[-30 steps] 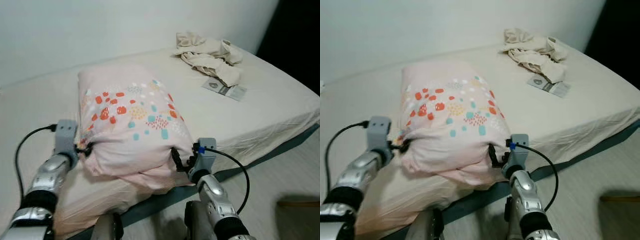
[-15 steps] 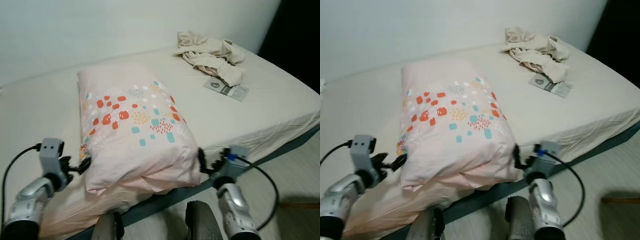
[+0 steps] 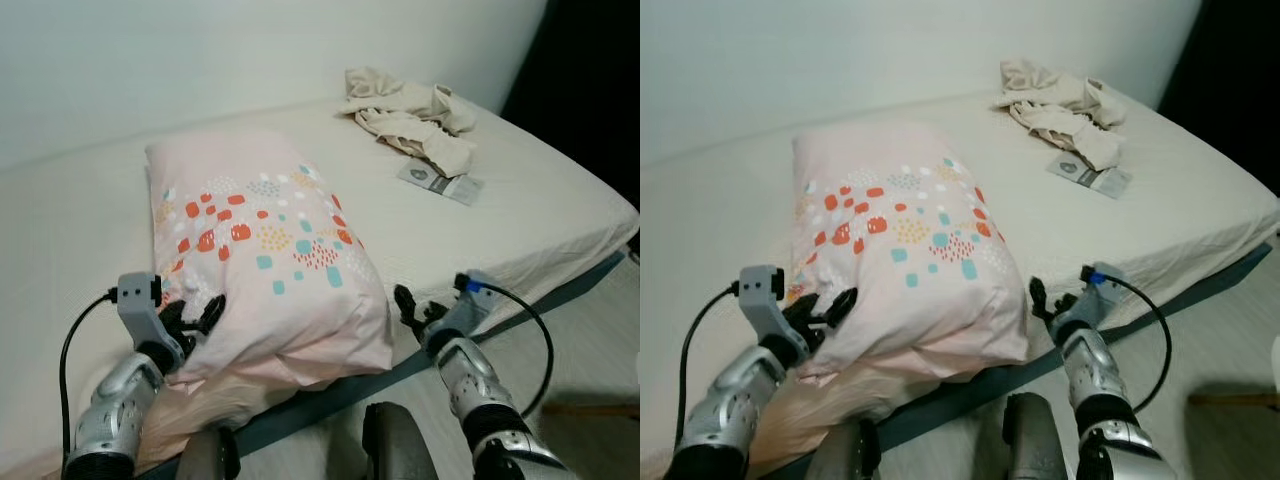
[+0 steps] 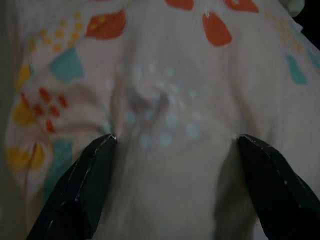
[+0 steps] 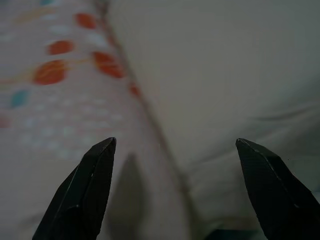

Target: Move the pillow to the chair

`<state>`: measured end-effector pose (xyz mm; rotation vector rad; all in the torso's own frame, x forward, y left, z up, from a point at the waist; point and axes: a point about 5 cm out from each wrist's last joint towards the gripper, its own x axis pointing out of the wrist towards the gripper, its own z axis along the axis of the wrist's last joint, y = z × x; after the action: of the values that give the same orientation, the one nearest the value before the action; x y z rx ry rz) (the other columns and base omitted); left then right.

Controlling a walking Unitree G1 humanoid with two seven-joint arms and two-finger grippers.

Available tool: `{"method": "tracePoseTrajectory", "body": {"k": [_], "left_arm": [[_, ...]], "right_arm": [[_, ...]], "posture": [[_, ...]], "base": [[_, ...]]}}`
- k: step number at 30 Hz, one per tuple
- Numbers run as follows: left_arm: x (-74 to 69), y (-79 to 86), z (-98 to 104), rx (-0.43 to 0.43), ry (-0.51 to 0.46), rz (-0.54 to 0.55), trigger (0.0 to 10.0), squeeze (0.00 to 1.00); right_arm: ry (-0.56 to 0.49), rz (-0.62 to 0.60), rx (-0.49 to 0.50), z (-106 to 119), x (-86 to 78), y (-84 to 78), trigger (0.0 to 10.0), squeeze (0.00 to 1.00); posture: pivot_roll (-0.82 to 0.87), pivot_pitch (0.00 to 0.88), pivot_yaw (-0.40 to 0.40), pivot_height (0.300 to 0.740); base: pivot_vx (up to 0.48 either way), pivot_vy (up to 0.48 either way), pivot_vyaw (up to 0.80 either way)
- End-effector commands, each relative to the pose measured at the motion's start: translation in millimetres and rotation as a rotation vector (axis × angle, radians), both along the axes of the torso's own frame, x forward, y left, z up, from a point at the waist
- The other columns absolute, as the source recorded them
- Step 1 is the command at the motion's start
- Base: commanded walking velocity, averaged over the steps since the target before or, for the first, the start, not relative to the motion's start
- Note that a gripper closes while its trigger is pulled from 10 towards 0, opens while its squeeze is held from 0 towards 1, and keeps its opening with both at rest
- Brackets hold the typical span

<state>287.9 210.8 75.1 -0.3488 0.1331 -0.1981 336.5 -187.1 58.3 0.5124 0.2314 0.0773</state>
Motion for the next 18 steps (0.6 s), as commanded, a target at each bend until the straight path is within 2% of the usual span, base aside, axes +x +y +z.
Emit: {"method": "tracePoseTrajectory", "body": {"k": [1,3,6,8,10,12,18], "left_arm": [[-6.5,-2.9,-3.6,-0.004,0.015,0.001,10.0,0.0],[-10.5,-0.3,-5.2,0.005,0.015,0.023,10.0,0.0],[-14.8,5.6,-5.6,0.013,0.014,0.055,10.0,0.0],[-17.5,10.5,-4.9,0.025,0.012,0.075,10.0,0.0],[-24.4,24.8,-4.1,0.053,0.014,0.13,10.0,0.0],[-25.7,27.1,-4.2,0.059,0.017,0.136,10.0,0.0],[-26.8,32.3,-2.0,0.084,0.019,0.161,10.0,0.0]], "right_arm": [[0.036,0.098,0.026,-8.1,-2.6,13.5,10.0,0.0],[0.051,0.167,0.013,-11.6,-4.4,23.4,10.0,0.0],[0.079,0.204,0.01,-16.3,-6.5,31.9,10.0,0.0],[0.099,0.207,0.012,-18.9,-7.4,34.0,10.0,0.0],[0.152,0.194,0.029,-26.4,-10.9,36.9,10.0,0.0],[0.158,0.194,0.035,-27.5,-11.5,37.7,10.0,0.0],[0.18,0.22,0.144,-29.1,-12.8,46.8,10.0,0.0]], "posture": [[-0.02,0.133,-0.103,0.59],[-0.02,0.136,-0.126,0.59],[-0.01,0.137,-0.141,0.59],[-0.01,0.138,-0.147,0.59],[-0.01,0.139,-0.149,0.59],[-0.01,0.139,-0.148,0.59],[-0.01,0.138,-0.135,0.59]], "base": [[0.0,0.0,0.0],[0.0,0.0,0.0],[0.0,0.0,0.0],[0.0,0.0,0.0],[0.0,0.0,0.0],[0.0,0.0,0.0],[0.0,0.0,0.0]]}}
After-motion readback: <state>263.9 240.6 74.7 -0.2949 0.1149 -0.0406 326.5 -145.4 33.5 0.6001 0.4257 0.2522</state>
